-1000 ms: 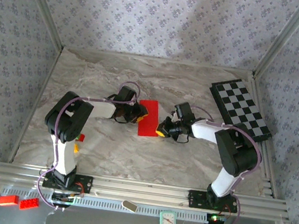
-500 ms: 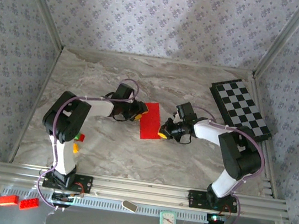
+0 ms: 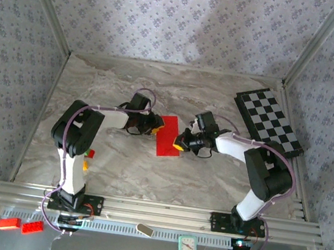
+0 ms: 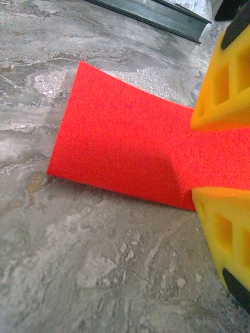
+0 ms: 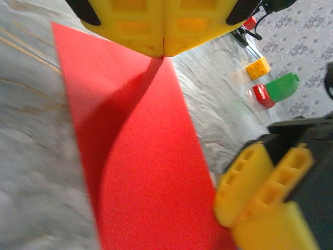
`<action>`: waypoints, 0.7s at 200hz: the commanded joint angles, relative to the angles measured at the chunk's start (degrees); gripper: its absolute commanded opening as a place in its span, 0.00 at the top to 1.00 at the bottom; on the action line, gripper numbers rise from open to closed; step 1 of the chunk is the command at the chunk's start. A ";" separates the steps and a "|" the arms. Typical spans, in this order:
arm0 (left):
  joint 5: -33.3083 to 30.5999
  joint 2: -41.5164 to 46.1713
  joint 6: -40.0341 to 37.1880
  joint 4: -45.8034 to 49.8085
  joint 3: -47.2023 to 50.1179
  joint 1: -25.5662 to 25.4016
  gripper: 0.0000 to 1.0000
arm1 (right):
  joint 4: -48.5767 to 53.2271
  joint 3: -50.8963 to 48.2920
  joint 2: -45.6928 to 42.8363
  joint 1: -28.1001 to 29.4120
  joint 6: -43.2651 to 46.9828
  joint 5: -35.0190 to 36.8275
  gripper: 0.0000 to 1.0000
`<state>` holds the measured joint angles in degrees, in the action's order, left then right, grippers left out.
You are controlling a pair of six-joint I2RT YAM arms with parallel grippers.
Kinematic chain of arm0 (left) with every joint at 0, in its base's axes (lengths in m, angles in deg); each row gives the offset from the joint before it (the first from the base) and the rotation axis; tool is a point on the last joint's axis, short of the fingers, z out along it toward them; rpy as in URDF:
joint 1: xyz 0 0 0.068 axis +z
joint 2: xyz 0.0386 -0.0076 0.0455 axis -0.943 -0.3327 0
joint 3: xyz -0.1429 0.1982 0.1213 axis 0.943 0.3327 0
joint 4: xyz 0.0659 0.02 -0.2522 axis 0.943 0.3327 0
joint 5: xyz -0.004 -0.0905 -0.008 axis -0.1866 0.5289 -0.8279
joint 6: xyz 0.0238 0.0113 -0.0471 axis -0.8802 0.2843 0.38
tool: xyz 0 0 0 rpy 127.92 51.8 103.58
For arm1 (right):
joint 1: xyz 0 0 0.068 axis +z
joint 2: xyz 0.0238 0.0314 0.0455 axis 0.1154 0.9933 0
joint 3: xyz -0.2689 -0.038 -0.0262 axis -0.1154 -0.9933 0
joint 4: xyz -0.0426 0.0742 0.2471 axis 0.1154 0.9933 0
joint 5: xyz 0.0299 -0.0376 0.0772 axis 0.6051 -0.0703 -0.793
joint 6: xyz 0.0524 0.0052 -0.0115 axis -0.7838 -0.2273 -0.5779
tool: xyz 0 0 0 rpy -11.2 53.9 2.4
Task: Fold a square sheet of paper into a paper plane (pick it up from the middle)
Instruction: Fold the triangle a second time at the center of the table.
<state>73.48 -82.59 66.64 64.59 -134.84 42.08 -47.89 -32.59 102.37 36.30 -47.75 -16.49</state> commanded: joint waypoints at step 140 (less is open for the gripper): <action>-1.26 -2.17 -2.67 7.44 -1.25 -0.94 0.76 | -0.03 11.80 11.84 4.69 0.61 6.33 1.00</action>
<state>73.26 -82.70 65.09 67.85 -135.67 41.90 -49.83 -22.66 112.89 40.54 -47.55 -12.18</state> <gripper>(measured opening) 0.244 0.056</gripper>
